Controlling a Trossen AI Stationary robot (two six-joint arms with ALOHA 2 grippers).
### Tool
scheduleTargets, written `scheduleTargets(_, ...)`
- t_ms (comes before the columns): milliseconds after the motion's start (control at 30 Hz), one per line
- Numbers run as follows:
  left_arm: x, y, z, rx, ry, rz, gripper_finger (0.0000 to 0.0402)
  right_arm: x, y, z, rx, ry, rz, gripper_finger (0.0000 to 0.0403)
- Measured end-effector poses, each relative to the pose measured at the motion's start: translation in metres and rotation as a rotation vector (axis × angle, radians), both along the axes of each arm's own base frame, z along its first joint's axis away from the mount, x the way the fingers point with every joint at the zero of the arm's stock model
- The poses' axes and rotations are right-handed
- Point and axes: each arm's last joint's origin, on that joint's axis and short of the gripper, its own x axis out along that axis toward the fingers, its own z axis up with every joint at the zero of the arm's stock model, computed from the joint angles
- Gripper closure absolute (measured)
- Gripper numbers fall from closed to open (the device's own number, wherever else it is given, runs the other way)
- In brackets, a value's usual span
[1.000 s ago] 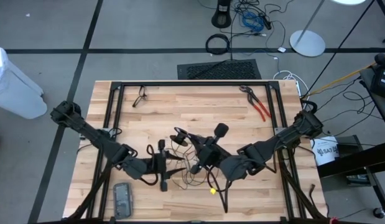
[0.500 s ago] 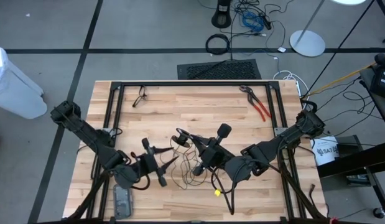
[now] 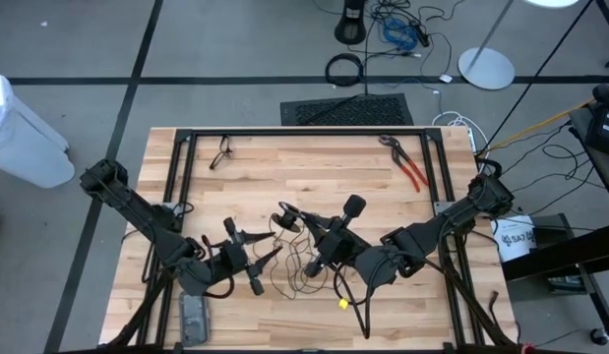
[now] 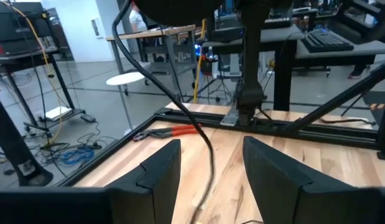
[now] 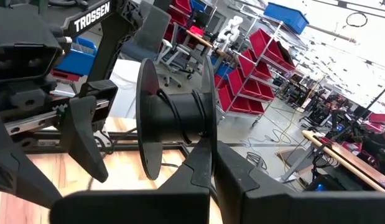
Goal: Coil cords
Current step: Coil the black wire onto the spool
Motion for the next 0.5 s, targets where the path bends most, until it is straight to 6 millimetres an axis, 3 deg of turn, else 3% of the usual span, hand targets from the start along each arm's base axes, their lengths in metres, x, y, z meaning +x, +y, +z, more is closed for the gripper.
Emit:
scheduleTargets(333, 0.0007, 0.0003, 0.0039, 0.012, -0.016, 0.000, 0.0222, 0.0000, 0.0000, 0.0000, 0.000, 0.001, 0.000, 0.0403)
scheduleTargets(500, 0.0017, 0.0016, 0.0043, 0.016, -0.017, 0.005, 0.0249, 0.0000, 0.0000, -0.0001, -0.001, 0.001, 0.001, 0.0403)
